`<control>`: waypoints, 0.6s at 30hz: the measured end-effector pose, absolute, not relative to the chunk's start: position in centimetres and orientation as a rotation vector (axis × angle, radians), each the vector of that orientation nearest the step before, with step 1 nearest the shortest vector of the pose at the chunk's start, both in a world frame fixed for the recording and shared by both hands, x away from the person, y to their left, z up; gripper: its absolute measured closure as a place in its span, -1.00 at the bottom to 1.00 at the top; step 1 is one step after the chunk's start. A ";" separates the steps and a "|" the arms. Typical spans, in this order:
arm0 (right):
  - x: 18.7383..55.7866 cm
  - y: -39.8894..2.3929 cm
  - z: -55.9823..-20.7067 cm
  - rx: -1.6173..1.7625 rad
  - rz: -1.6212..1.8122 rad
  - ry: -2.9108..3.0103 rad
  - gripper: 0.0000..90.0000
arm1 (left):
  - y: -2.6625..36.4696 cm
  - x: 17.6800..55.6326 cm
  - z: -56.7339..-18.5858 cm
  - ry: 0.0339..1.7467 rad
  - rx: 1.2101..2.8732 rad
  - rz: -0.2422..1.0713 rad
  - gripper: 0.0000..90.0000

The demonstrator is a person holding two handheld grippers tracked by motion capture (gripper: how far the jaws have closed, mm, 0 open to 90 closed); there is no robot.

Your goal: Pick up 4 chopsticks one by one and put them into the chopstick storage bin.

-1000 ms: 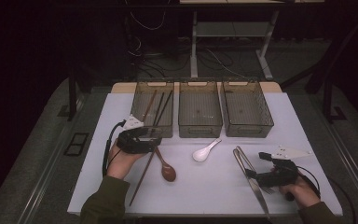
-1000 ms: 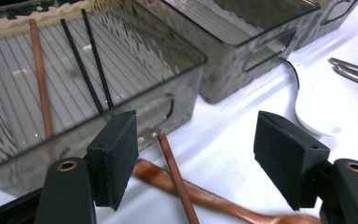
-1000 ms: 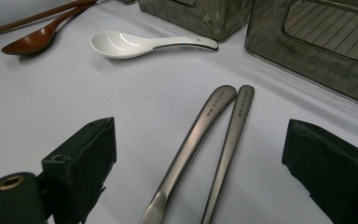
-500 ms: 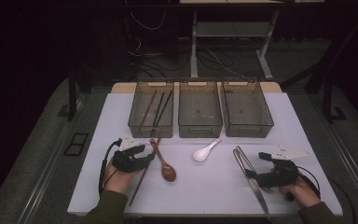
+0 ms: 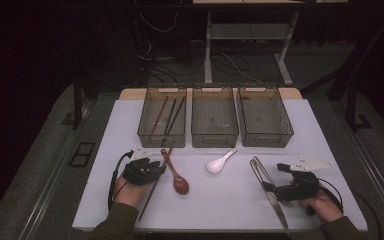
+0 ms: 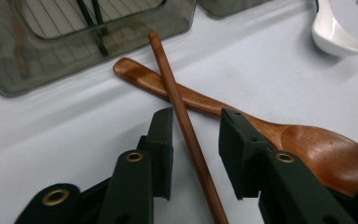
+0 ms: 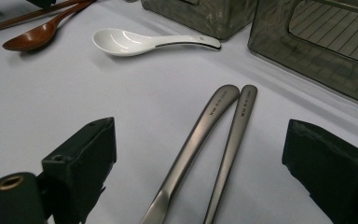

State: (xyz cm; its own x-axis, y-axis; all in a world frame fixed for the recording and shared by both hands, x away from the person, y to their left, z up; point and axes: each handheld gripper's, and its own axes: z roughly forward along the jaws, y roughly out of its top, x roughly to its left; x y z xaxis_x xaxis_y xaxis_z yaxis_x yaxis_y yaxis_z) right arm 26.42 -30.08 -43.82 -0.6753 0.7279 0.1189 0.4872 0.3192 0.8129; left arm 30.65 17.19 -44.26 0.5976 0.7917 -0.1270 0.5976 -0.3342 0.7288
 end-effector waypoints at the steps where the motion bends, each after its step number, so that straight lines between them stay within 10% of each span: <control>1: 26.4 -30.1 -43.8 1.098 1.284 2.320 -0.78 | 17.2 30.7 -44.4 1.098 2.057 0.318 0.48; 18: 26.4 -30.1 -43.8 1.096 1.285 2.322 -0.78 | 16.9 30.9 -44.7 1.107 2.093 0.307 0.69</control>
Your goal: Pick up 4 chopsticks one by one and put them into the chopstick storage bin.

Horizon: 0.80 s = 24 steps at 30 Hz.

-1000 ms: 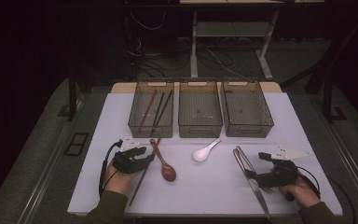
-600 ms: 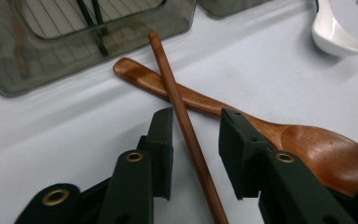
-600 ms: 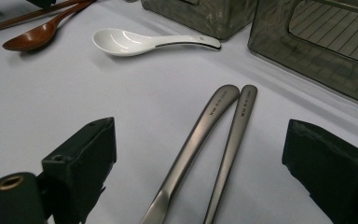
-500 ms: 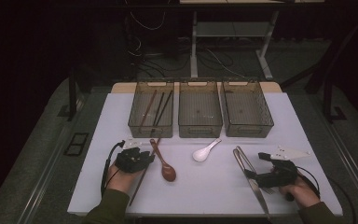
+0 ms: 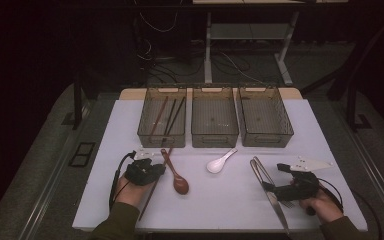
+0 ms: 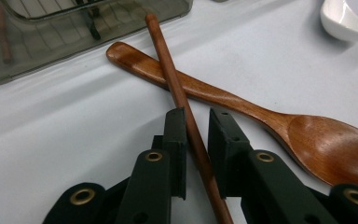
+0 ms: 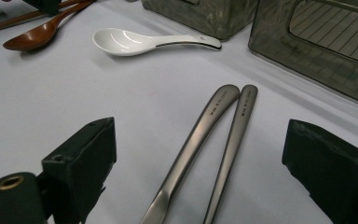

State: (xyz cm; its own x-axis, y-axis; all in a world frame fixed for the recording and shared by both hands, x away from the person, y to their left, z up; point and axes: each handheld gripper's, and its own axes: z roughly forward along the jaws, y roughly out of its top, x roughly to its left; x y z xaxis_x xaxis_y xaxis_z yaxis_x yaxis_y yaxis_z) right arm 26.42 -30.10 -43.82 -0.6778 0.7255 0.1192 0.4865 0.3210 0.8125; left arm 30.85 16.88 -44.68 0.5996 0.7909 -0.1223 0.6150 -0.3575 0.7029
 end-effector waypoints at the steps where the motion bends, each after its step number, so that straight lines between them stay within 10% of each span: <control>1: 26.4 -30.1 -43.8 1.096 1.285 2.322 -0.78 | 16.9 30.9 -44.7 1.108 2.095 0.308 0.69; 24: 26.4 -30.1 -43.8 1.093 1.284 2.325 -0.78 | 16.7 30.9 -44.5 1.101 2.099 0.299 0.85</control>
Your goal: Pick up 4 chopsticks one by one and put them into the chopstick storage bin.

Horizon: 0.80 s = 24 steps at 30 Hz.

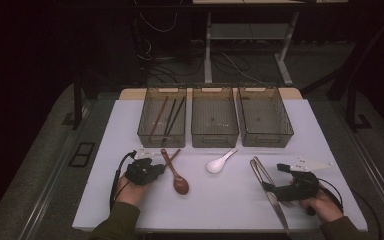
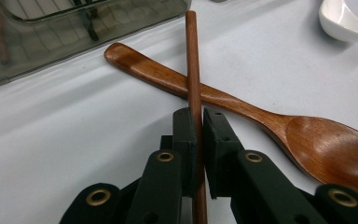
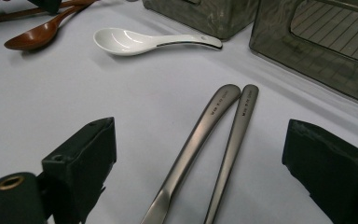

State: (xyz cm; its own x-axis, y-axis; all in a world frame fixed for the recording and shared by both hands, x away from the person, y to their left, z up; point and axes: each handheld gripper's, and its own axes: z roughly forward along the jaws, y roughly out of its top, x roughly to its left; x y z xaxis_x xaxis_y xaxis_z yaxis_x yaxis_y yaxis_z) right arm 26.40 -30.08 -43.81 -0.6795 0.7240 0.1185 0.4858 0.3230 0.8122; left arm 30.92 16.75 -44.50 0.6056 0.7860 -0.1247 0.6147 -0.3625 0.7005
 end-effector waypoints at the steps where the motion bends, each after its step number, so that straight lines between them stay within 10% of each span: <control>1: 26.4 -30.1 -43.8 1.093 1.284 2.325 -0.78 | 16.7 30.9 -44.5 1.097 2.101 0.292 0.85; 24: 26.4 -30.1 -43.8 1.093 1.286 2.326 -0.78 | 15.9 30.5 -43.2 0.990 2.100 0.223 0.85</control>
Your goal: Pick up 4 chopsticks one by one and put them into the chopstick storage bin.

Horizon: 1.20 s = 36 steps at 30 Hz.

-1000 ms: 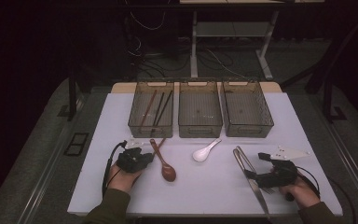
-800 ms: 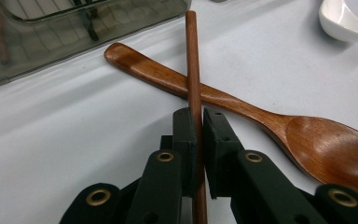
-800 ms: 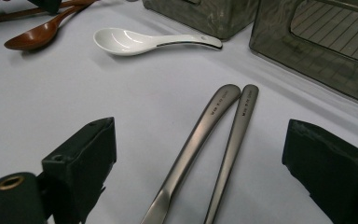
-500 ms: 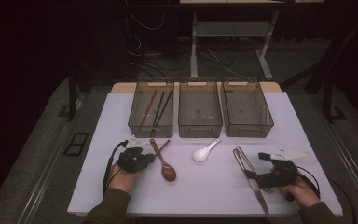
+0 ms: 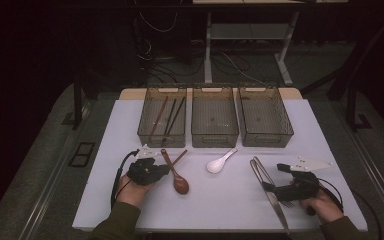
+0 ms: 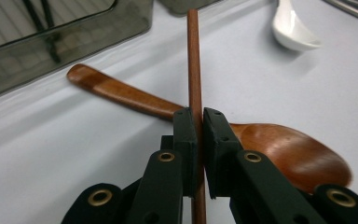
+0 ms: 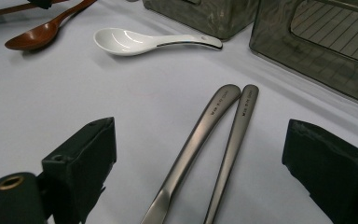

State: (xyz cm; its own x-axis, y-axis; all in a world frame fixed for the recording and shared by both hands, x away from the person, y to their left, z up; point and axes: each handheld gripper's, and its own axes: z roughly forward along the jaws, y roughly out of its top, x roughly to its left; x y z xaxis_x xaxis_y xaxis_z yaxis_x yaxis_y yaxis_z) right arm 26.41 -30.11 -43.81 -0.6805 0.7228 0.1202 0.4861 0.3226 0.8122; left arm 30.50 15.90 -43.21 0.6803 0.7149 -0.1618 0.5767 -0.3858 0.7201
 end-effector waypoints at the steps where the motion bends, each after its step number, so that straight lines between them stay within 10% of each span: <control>1: 26.4 -30.1 -43.8 1.092 1.286 2.327 -0.78 | 15.8 30.5 -43.1 0.980 2.094 0.219 0.85; 36: 26.5 -30.1 -43.9 1.105 1.282 2.330 -0.78 | 14.8 33.5 -38.3 0.830 2.069 0.135 0.86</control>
State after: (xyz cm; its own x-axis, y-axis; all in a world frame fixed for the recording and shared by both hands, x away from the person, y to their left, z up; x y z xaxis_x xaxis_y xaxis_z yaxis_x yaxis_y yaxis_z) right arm 26.50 -30.10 -43.88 -0.6764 0.7256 0.1266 0.4953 0.3209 0.8073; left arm 33.55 14.79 -38.33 0.7711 0.6038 -0.2021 0.5083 -0.3924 0.7666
